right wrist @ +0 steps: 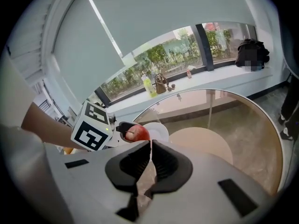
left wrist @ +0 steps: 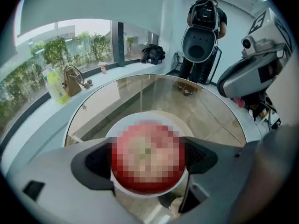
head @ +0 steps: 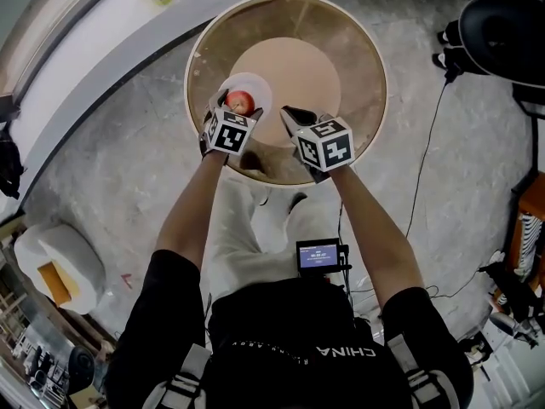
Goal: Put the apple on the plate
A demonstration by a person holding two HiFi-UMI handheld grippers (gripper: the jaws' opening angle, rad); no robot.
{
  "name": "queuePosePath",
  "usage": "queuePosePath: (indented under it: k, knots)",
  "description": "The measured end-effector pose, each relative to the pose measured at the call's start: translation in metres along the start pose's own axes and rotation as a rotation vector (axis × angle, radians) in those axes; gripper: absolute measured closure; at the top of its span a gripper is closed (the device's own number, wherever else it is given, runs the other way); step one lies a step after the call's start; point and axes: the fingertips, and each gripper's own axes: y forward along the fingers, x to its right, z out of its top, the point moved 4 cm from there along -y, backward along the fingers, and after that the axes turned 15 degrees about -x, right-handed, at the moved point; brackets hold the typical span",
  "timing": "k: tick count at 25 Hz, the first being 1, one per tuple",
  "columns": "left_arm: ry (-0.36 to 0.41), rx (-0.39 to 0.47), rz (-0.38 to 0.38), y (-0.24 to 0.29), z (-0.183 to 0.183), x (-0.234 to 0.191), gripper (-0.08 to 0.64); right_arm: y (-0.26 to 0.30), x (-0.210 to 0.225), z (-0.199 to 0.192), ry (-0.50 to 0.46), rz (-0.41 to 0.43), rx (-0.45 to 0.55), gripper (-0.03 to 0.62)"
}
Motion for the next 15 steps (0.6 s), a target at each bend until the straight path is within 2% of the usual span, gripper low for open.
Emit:
queuePosePath:
  k: [5, 9, 12, 15]
  knots:
    - [-0.018, -0.011, 0.001, -0.007, 0.003, -0.003, 0.133, -0.011, 0.006, 0.003, 0.005, 0.001, -0.015, 0.563]
    - [-0.038, -0.04, -0.015, -0.039, -0.003, -0.001, 0.133, -0.033, -0.004, 0.004, 0.034, 0.0, -0.03, 0.563]
    - [-0.11, -0.054, -0.034, -0.087, -0.011, 0.01, 0.133, -0.069, -0.022, 0.002, 0.033, -0.004, -0.053, 0.563]
    - [-0.202, -0.036, -0.063, -0.152, -0.029, 0.04, 0.133, -0.118, -0.052, -0.013, 0.016, -0.015, -0.098, 0.563]
